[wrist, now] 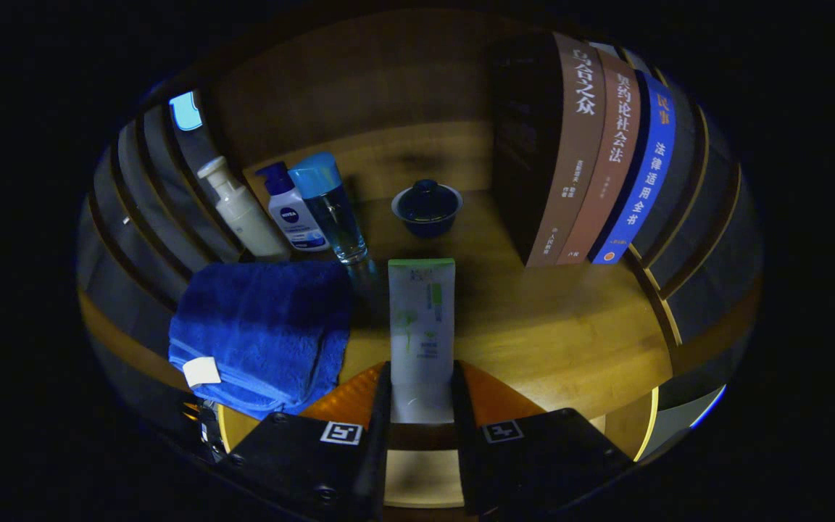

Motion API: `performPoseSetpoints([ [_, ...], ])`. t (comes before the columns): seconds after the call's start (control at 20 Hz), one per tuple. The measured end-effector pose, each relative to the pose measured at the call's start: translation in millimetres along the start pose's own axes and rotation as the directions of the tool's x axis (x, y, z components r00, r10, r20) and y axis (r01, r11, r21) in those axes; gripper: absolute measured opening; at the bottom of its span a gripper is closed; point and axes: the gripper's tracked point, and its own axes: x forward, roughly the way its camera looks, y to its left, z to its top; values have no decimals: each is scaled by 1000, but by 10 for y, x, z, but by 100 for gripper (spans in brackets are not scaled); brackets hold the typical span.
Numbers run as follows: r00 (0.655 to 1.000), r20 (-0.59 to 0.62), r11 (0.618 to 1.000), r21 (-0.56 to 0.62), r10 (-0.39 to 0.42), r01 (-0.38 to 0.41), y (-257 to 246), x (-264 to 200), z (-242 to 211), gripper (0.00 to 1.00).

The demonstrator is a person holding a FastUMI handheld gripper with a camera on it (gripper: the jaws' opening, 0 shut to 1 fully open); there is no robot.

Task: Pull open the drawer, take out the items inside it, and place them on the countertop above the cabinet.

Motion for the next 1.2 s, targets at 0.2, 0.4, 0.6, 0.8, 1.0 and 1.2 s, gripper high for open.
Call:
performPoseSetpoints([
  [0.2,999,-47,1000,9,-24,24,-42,129,-79,45],
  [0.4,999,-50,1000,4,-22,22,-4,195,-113,47],
  [0.6,999,-21,999,5,-31,31,-4,106,-51,79],
  [0.8,999,2,999,-27,-46,46,-52,-157,-108,100],
  [1.0,991,132,997,-62,-34,43,54,-673,-182,100],
  [1.2,959,284,995,-94,7,20,193,-1280,-464,100],
])
